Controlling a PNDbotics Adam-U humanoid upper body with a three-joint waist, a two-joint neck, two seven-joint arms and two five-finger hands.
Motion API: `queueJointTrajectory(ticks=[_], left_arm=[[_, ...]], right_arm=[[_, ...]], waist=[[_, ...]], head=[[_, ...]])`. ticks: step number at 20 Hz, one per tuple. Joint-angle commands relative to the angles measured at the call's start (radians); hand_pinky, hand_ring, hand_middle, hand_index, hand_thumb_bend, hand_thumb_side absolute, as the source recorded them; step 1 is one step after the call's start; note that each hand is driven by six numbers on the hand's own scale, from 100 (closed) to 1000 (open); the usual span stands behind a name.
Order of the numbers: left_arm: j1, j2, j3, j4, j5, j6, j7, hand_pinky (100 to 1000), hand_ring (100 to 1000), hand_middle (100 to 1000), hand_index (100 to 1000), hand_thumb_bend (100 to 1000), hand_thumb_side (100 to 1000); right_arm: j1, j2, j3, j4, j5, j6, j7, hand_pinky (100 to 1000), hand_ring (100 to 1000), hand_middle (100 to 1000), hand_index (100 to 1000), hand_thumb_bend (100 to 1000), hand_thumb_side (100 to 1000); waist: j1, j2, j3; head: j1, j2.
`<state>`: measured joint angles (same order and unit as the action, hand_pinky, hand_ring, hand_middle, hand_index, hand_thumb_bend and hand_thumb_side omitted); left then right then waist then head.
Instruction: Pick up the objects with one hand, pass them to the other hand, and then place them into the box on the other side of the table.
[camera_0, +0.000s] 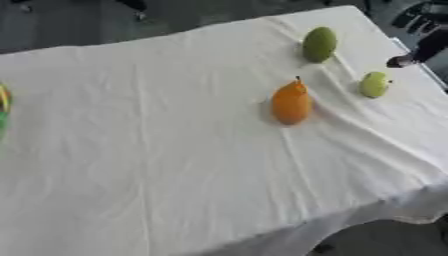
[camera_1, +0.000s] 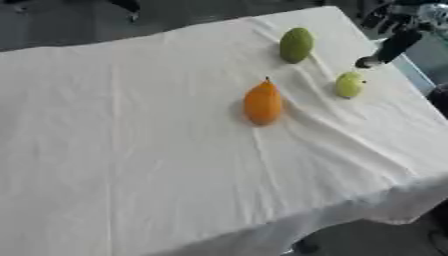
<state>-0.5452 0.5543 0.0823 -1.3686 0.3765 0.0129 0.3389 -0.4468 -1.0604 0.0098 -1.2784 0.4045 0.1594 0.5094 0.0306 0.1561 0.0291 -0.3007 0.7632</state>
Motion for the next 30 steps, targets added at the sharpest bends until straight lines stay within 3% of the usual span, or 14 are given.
queueJointTrajectory(ticks=[1,5,30], left_arm=[[-0.011,0.041,0.005,-0.011,-0.001,-0.001,-0.001,722,813,838,899,780,575],[-0.011,0.037,0.005,-0.011,0.0,-0.001,-0.002,722,813,838,899,778,575],[-0.008,0.025,0.007,-0.016,0.006,0.001,-0.003,722,813,839,898,770,577]], right_arm=[[0.001,-0.048,-0.015,0.007,0.006,-0.003,-0.001,881,854,835,865,537,148],[0.01,-0.025,-0.004,0.022,0.013,0.0,-0.024,874,845,823,856,511,185],[-0.034,0.05,0.047,0.128,0.121,0.01,-0.068,865,832,805,835,492,152]], waist=[[-0.001,-0.01,0.0],[0.002,-0.008,0.001],[0.012,0.018,0.015]], head=[[-0.005,-0.003],[-0.006,-0.006],[-0.004,-0.004]])
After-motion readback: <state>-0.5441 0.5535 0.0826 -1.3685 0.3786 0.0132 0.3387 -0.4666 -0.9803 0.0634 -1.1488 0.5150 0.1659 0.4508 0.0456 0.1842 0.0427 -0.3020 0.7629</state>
